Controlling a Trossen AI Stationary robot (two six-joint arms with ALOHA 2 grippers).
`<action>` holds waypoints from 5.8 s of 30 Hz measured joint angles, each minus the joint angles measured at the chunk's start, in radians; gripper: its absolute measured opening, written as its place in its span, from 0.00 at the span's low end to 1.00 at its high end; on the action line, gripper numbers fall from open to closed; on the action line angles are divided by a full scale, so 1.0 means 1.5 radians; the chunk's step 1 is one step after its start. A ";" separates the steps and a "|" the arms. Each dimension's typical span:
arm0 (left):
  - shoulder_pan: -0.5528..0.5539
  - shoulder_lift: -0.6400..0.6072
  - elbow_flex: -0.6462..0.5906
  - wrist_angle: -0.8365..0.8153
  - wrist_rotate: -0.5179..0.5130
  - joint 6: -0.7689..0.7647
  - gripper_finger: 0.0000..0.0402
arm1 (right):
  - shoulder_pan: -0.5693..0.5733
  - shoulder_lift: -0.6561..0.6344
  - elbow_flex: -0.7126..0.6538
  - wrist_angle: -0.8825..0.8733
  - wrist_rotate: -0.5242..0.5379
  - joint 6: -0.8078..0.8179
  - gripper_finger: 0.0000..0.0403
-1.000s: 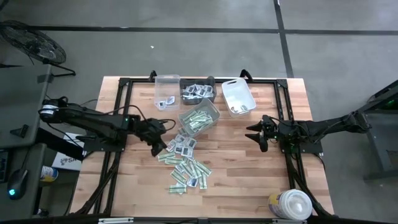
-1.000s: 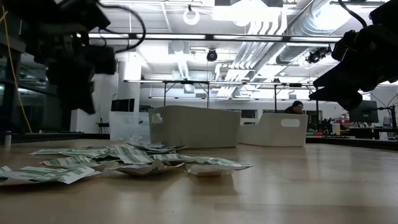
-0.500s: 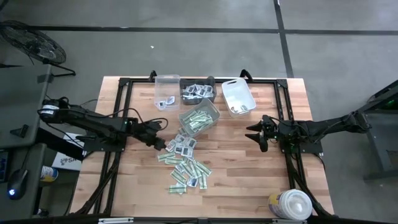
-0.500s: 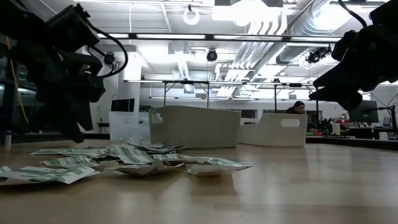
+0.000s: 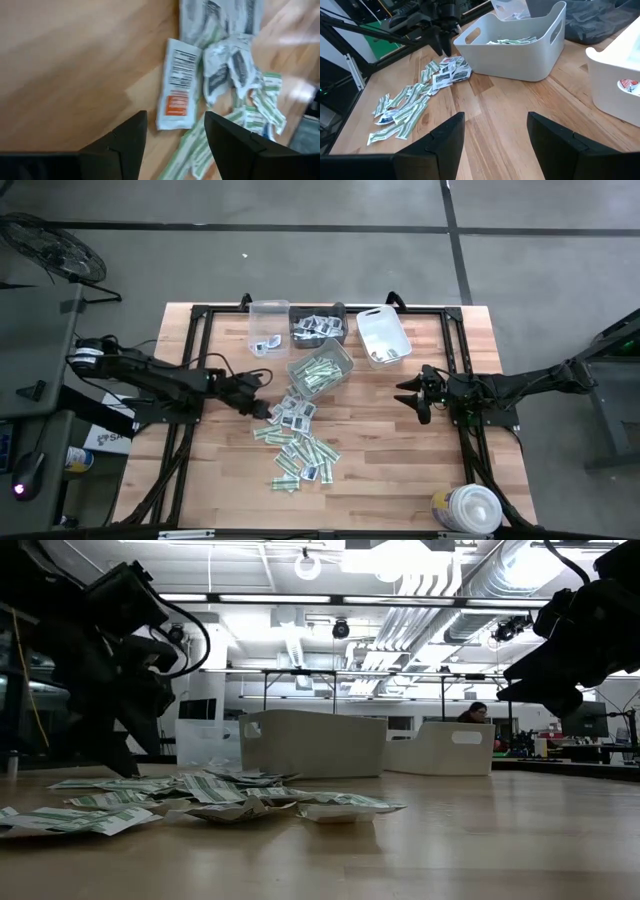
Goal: Pick & Place First Aid Supplies
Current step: Put the ointment pack into the white bin
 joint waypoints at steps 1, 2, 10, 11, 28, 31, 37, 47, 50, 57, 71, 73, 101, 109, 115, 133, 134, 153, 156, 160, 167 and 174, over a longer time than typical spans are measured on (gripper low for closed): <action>-0.001 0.012 0.001 0.016 0.008 -0.001 0.50 | 0.000 0.000 0.000 0.000 0.000 0.000 0.52; -0.001 0.023 0.001 0.029 0.014 -0.002 0.50 | 0.000 0.000 0.000 0.000 0.000 0.000 0.52; -0.002 0.099 0.005 0.096 0.058 -0.012 0.50 | 0.000 0.000 0.000 0.000 0.000 0.000 0.52; -0.002 0.103 0.006 0.097 0.060 -0.012 0.50 | 0.000 0.000 0.000 0.000 0.000 0.000 0.52; -0.002 0.114 0.006 0.067 0.059 -0.001 0.06 | 0.000 0.000 0.000 0.000 0.000 0.000 0.52; -0.002 0.114 0.006 0.063 0.063 0.019 0.01 | 0.000 0.000 0.000 0.000 0.000 0.000 0.52; -0.002 0.112 0.006 0.064 0.075 0.070 0.00 | 0.000 0.000 0.000 0.000 0.000 0.000 0.52; -0.003 0.061 0.004 0.051 0.059 0.106 0.00 | 0.000 0.000 0.001 0.000 0.000 0.000 0.52; -0.003 0.040 0.003 0.031 0.052 0.112 0.00 | 0.000 0.000 0.001 0.000 0.000 0.000 0.52; -0.003 -0.027 0.003 -0.016 0.017 0.130 0.00 | 0.000 0.000 0.001 0.000 0.000 0.000 0.52; -0.003 -0.135 0.004 -0.036 -0.019 0.158 0.00 | 0.000 0.000 0.001 0.000 0.000 0.000 0.52; -0.003 -0.145 0.004 -0.044 -0.019 0.164 0.00 | 0.000 0.000 0.001 0.000 0.000 0.000 0.52; -0.002 -0.233 0.126 -0.043 -0.218 0.376 0.00 | 0.000 0.005 0.001 0.134 0.142 0.243 0.52; -0.002 -0.147 0.230 -0.042 -0.273 0.524 0.00 | 0.000 0.022 0.000 0.266 0.117 0.118 0.52; -0.002 -0.053 0.320 -0.043 -0.294 0.600 0.00 | 0.000 0.084 0.001 0.364 0.128 0.070 0.52; -0.002 0.087 0.485 -0.045 -0.310 0.721 0.00 | -0.028 0.388 0.380 0.103 0.053 -0.204 0.52; -0.002 0.087 0.485 -0.048 -0.314 0.722 0.00 | -0.035 0.406 0.406 0.078 0.045 -0.215 0.52; -0.002 0.086 0.484 -0.061 -0.317 0.755 0.00 | -0.147 0.688 0.791 -0.209 -0.205 -0.286 0.52; -0.002 0.086 0.484 -0.061 -0.317 0.756 0.00 | -0.148 0.718 0.821 -0.230 -0.209 -0.286 0.52; -0.002 0.086 0.484 -0.062 -0.317 0.756 0.00 | -0.149 0.739 0.835 -0.237 -0.206 -0.286 0.52; -0.002 0.086 0.484 -0.064 -0.317 0.756 0.00 | -0.149 0.734 0.830 -0.262 -0.156 -0.274 0.45; -0.002 0.086 0.484 -0.064 -0.317 0.756 0.00 | -0.148 0.733 0.830 -0.261 -0.166 -0.274 0.25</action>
